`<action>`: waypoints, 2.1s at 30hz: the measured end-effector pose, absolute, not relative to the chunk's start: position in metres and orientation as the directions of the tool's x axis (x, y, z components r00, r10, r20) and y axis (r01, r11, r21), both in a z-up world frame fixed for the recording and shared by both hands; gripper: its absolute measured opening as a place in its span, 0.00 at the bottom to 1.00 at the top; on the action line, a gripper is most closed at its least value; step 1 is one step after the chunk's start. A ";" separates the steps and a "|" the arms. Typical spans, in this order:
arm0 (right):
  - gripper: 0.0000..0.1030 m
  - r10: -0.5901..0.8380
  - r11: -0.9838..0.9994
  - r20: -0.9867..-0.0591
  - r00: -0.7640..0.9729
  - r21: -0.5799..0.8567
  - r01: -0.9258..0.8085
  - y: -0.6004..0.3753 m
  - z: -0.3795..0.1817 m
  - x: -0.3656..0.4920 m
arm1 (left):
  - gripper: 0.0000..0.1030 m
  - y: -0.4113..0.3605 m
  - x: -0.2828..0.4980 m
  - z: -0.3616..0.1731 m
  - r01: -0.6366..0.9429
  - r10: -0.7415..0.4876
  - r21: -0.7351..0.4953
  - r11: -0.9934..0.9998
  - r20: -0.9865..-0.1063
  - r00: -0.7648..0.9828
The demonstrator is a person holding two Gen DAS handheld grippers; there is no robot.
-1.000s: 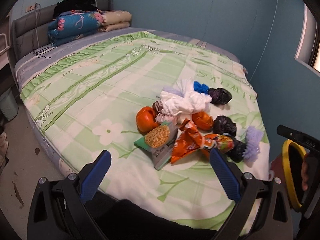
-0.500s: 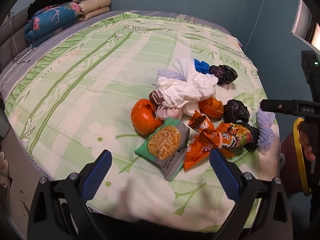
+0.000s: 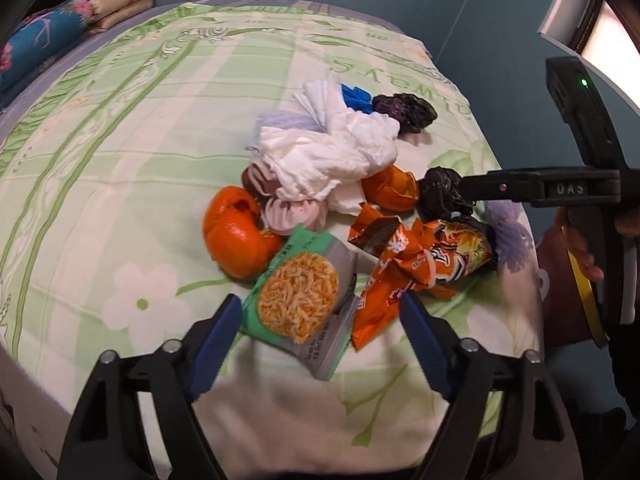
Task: Collect trash
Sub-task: 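Grasp the green noodle packet with the left tool while the right tool grasps the black bag, then carry the noodle packet and black bag over the yellow-rimmed bin with both tools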
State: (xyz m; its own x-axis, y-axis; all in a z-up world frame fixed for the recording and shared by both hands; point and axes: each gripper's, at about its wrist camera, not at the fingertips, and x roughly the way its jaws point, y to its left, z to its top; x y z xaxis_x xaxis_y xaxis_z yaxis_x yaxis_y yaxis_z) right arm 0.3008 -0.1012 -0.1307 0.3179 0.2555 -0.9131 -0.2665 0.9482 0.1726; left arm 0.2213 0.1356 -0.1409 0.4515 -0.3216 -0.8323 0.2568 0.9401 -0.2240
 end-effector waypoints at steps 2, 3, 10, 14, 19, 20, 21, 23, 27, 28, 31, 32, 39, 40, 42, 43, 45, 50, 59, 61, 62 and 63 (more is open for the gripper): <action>0.78 0.253 0.949 -0.916 0.311 0.172 -0.264 -0.099 -0.133 0.304 | 0.64 0.136 0.224 -0.145 0.259 -0.339 -0.244 0.935 -0.831 0.441; 0.75 0.251 0.949 -0.918 0.308 0.170 -0.265 -0.098 -0.134 0.305 | 0.59 0.136 0.226 -0.148 0.255 -0.346 -0.254 0.933 -0.830 0.437; 0.61 0.242 0.948 -0.931 0.273 0.167 -0.272 -0.088 -0.145 0.310 | 0.28 0.134 0.221 -0.150 0.273 -0.385 -0.289 0.918 -0.816 0.431; 0.53 0.233 0.945 -0.934 0.270 0.151 -0.291 -0.081 -0.149 0.309 | 0.24 0.130 0.214 -0.148 0.293 -0.391 -0.284 0.913 -0.813 0.432; 0.32 0.208 0.952 -0.937 0.280 0.129 -0.277 -0.083 -0.150 0.308 | 0.17 0.122 0.207 -0.144 0.317 -0.380 -0.257 0.913 -0.818 0.432; 0.28 0.204 0.954 -0.937 0.282 0.126 -0.273 -0.084 -0.150 0.308 | 0.16 0.122 0.206 -0.143 0.318 -0.379 -0.256 0.913 -0.818 0.433; 0.26 0.203 0.955 -0.937 0.284 0.124 -0.271 -0.086 -0.150 0.307 | 0.15 0.122 0.204 -0.142 0.317 -0.377 -0.253 0.914 -0.818 0.435; 0.23 0.197 0.956 -0.935 0.294 0.116 -0.271 -0.087 -0.148 0.305 | 0.14 0.123 0.202 -0.140 0.310 -0.377 -0.256 0.916 -0.816 0.438; 0.18 0.183 0.959 -0.923 0.338 0.091 -0.269 -0.089 -0.141 0.300 | 0.13 0.128 0.196 -0.135 0.290 -0.392 -0.284 0.914 -0.802 0.452; 0.18 0.186 0.958 -0.921 0.341 0.093 -0.271 -0.089 -0.139 0.299 | 0.13 0.130 0.194 -0.134 0.289 -0.401 -0.294 0.911 -0.796 0.455; 0.18 0.189 0.958 -0.914 0.360 0.091 -0.274 -0.092 -0.132 0.295 | 0.13 0.135 0.186 -0.126 0.285 -0.426 -0.325 0.902 -0.774 0.468; 0.18 0.189 0.958 -0.910 0.369 0.089 -0.272 -0.095 -0.129 0.293 | 0.13 0.136 0.184 -0.124 0.283 -0.432 -0.332 0.900 -0.769 0.472; 0.18 0.211 0.962 -0.892 0.401 0.115 -0.250 -0.112 -0.113 0.283 | 0.13 0.156 0.166 -0.109 0.250 -0.479 -0.410 0.877 -0.713 0.512; 0.18 0.216 0.961 -0.889 0.403 0.122 -0.247 -0.114 -0.111 0.282 | 0.13 0.159 0.164 -0.107 0.244 -0.484 -0.420 0.874 -0.703 0.521; 0.18 0.241 0.959 -0.880 0.410 0.149 -0.243 -0.121 -0.103 0.276 | 0.13 0.167 0.160 -0.101 0.231 -0.495 -0.446 0.865 -0.682 0.538; 0.18 0.250 0.957 -0.876 0.413 0.159 -0.242 -0.123 -0.100 0.274 | 0.13 0.171 0.158 -0.098 0.223 -0.501 -0.460 0.859 -0.670 0.548; 0.18 0.272 0.953 -0.868 0.415 0.182 -0.244 -0.128 -0.095 0.268 | 0.13 0.177 0.155 -0.093 0.210 -0.509 -0.483 0.850 -0.652 0.562; 0.18 0.311 0.942 -0.853 0.420 0.218 -0.254 -0.134 -0.083 0.252 | 0.13 0.190 0.149 -0.086 0.183 -0.534 -0.542 0.820 -0.611 0.584; 0.18 0.360 0.926 -0.818 0.448 0.254 -0.280 -0.139 -0.061 0.234 | 0.13 0.200 0.138 -0.069 0.163 -0.540 -0.582 0.797 -0.565 0.624; 0.18 0.368 0.923 -0.812 0.453 0.260 -0.283 -0.141 -0.057 0.231 | 0.12 0.201 0.135 -0.065 0.162 -0.536 -0.581 0.798 -0.560 0.632; 0.18 0.374 0.921 -0.806 0.459 0.265 -0.284 -0.143 -0.054 0.229 | 0.12 0.201 0.134 -0.063 0.160 -0.531 -0.577 0.801 -0.559 0.637; 0.18 0.378 0.920 -0.801 0.464 0.268 -0.286 -0.144 -0.052 0.227 | 0.12 0.200 0.133 -0.061 0.162 -0.527 -0.573 0.803 -0.557 0.642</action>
State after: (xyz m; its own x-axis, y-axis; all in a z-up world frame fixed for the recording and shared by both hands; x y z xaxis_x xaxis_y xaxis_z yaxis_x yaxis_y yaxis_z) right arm 0.2268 -0.1440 -0.0521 0.4643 0.3779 -0.8010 -0.2864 0.9199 0.2680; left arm 0.1329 0.2001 -0.0608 0.6417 -0.5273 -0.5570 0.1622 0.8031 -0.5734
